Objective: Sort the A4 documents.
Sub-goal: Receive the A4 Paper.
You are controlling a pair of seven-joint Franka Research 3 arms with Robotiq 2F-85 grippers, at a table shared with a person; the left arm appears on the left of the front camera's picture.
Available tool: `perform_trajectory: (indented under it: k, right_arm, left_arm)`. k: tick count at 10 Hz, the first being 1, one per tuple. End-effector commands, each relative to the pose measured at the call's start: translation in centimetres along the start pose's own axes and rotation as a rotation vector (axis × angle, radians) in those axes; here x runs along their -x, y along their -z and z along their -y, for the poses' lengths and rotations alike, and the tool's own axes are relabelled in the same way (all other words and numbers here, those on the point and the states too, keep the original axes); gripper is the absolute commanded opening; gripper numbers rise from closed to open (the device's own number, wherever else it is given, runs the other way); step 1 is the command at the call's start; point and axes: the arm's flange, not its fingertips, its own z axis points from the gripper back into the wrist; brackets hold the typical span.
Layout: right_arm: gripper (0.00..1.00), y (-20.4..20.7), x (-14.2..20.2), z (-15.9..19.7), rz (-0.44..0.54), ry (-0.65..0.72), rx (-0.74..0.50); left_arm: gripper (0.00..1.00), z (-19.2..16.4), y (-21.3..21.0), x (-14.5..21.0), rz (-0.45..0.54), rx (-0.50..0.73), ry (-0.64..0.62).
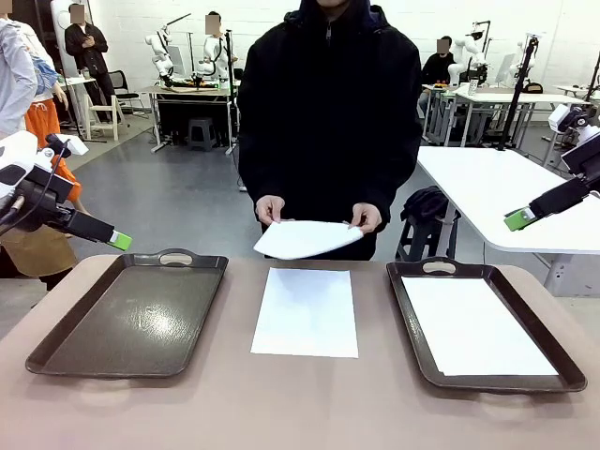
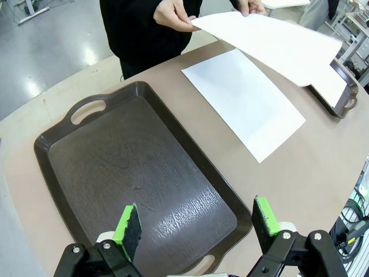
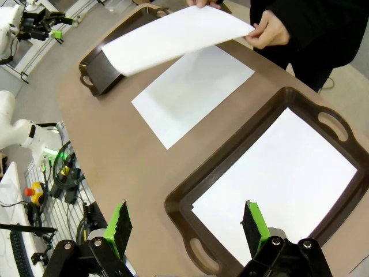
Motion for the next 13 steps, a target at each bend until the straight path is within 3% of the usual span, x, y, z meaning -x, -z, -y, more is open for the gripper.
perform_trajectory:
  k: [1, 13]
  right_arm:
    - [1.00, 0.07, 0.02, -0.03, 0.000, -0.006, -0.005]
    - [1.00, 0.07, 0.02, -0.03, 0.000, -0.006, -0.005]
  left_arm:
    - [1.00, -0.16, 0.02, 0.19, 0.005, 0.008, 0.001]
    - [1.00, -0.16, 0.02, 0.19, 0.005, 0.008, 0.001]
